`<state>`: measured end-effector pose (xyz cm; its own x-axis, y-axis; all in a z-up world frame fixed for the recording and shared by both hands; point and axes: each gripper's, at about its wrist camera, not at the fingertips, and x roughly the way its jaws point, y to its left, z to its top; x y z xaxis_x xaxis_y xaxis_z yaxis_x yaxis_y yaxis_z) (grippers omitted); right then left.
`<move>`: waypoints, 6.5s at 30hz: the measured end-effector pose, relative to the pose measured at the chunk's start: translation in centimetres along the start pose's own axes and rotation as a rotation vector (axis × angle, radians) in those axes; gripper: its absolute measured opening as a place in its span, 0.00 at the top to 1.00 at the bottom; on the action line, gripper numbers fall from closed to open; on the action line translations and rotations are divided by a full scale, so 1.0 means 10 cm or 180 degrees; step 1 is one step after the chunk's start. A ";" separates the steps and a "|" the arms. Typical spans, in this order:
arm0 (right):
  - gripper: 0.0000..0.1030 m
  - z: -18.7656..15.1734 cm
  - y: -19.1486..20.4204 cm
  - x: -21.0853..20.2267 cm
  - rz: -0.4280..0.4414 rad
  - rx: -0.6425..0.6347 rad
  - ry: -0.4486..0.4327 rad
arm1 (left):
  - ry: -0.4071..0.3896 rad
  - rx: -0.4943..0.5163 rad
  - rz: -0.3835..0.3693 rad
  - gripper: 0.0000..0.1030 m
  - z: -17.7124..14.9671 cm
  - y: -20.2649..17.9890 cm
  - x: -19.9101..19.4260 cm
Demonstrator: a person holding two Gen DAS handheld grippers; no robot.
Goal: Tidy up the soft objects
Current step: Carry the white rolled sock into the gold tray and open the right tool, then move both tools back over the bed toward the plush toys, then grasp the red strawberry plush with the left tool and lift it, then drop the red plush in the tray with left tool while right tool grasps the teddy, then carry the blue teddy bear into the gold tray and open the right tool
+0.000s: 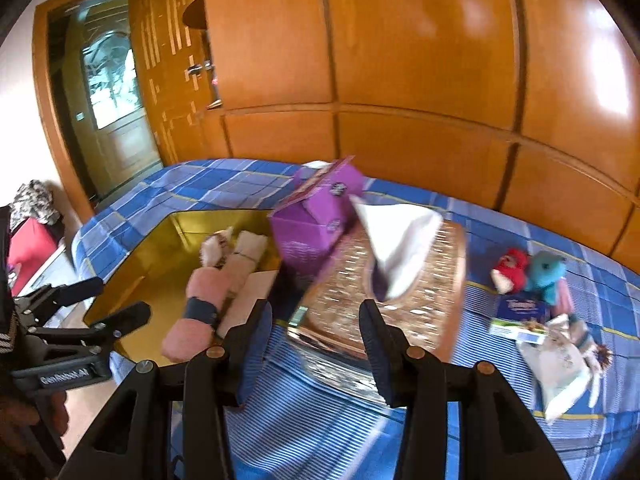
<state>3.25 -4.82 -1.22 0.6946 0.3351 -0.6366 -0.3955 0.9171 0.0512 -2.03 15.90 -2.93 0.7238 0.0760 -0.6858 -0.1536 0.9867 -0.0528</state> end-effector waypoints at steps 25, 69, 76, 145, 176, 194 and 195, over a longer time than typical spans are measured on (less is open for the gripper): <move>0.55 -1.14 -1.59 -0.44 -0.1127 0.0573 0.0585 | -0.0110 0.0644 -0.0250 0.13 0.12 -0.77 -0.18; 0.14 -1.70 -1.99 -0.26 -0.1009 0.1019 0.0527 | 0.1413 0.1658 -0.0674 0.41 1.31 -3.84 2.02; 0.14 -1.70 -1.99 -0.26 -0.0985 0.1040 0.0519 | 0.1685 0.1586 -0.0436 0.41 1.14 -3.93 2.54; 0.62 0.08 -3.17 1.55 -0.1094 0.0118 0.1376 | 0.1034 -0.0943 -0.0257 0.42 0.71 0.88 1.64; 0.73 1.48 -2.30 1.40 -0.0729 0.0384 0.0939 | 0.0250 -0.0165 0.0339 0.09 0.42 0.38 0.63; 0.73 1.53 0.16 0.92 0.0612 -0.1017 0.0886 | 0.0144 -0.0368 0.0294 0.07 0.11 0.53 0.29; 0.72 1.48 0.22 0.90 0.0678 -0.1013 0.0941 | 0.0144 -0.0382 0.0307 0.07 0.09 0.55 0.29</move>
<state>17.48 3.43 4.52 0.3957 0.3902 -0.8314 -0.7067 0.7075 -0.0043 -0.22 21.67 -4.54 0.6711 0.1603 -0.7238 -0.3022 0.9507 -0.0697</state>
